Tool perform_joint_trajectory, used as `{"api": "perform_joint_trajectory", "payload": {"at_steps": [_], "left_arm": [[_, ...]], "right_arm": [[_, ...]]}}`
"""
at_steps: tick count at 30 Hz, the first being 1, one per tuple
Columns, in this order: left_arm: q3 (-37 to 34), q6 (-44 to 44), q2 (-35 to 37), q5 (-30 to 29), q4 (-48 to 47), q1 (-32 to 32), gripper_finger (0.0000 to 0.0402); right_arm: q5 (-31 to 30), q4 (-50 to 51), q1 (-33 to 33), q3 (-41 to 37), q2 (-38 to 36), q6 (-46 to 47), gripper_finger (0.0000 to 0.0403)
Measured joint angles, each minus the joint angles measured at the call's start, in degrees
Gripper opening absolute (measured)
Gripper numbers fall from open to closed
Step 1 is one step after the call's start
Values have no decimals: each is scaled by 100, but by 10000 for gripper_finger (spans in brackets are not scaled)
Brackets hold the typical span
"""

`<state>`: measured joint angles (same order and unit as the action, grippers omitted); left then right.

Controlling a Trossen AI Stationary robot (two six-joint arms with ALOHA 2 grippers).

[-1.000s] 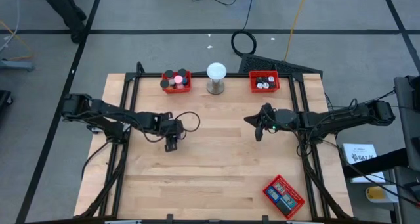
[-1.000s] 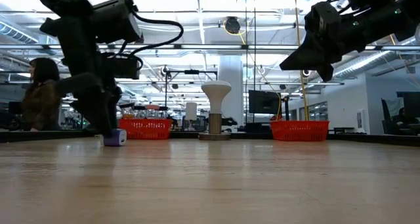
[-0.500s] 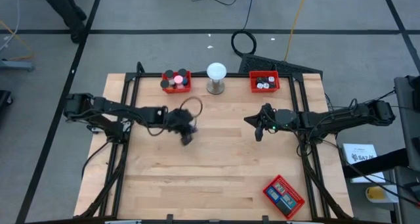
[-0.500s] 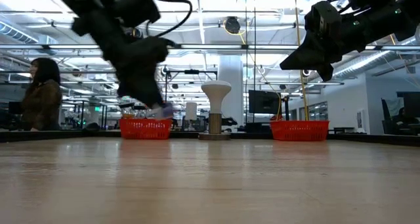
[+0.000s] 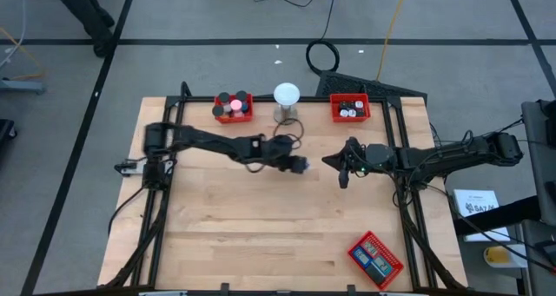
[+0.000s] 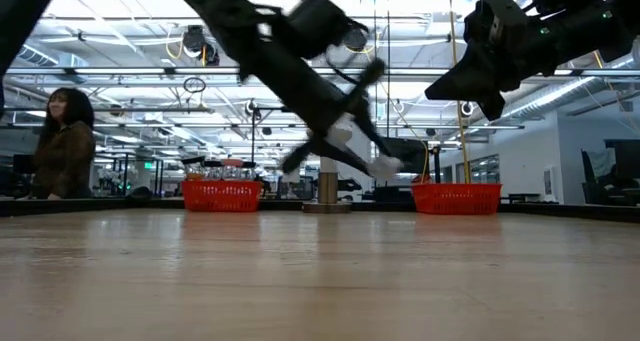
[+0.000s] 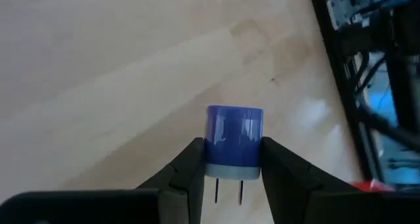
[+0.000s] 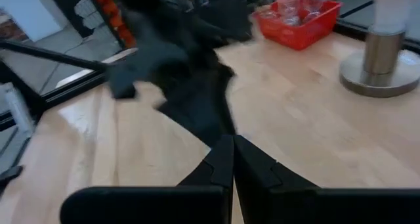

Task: Pick & Place Office items
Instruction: Put the blue charger adapter into the top right red bin

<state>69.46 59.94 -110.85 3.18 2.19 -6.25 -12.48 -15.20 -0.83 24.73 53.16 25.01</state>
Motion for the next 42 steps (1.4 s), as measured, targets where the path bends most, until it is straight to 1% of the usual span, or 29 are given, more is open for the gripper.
{"api": "perform_joint_trajectory", "payload": {"at_steps": [5,9,11,13,15,18,20,23,25,27,29,30,33,36,39,42], "left_arm": [[995,687,-961,307,91,-5,119],[1384,1057,-1341,435,111,30,119],[1426,1181,-1397,470,91,43,122],[1437,1217,-1388,461,51,55,149],[1444,1103,-1370,478,-48,58,188],[1442,818,-1364,749,-102,32,238],[1440,578,-1283,896,-250,-10,257],[1438,-54,-1007,889,-799,-25,264],[1438,-663,-715,701,-1463,-23,255],[1410,-1366,-418,501,-2059,4,235],[1198,-1963,-81,393,-2301,36,206],[1019,-2172,86,384,-2283,47,190],[245,-2459,671,433,-1807,72,139],[-806,-2471,1324,429,-926,93,90],[-1864,-2280,1946,340,322,115,48],[-2736,-1974,2422,104,1216,119,12]], "right_arm": [[107,11,-3,0,-2,-25,0],[268,-8,-5,0,0,-41,0],[365,53,-3,-7,2,-39,0],[375,35,-16,-7,3,-39,0],[373,24,-53,-4,-2,-47,0],[374,40,-113,-4,1,-68,0],[371,48,-147,-4,0,-64,0],[364,100,-198,-2,-2,83,0],[368,219,-204,-2,-2,379,0],[371,415,-206,-2,-2,721,1],[366,688,-264,28,0,912,7],[375,984,-295,100,4,918,12],[395,2162,-344,542,160,793,32],[661,3222,-338,1146,550,386,59],[903,3801,-335,1805,1190,-202,94],[1208,4191,-327,2544,2059,-840,131]]}}
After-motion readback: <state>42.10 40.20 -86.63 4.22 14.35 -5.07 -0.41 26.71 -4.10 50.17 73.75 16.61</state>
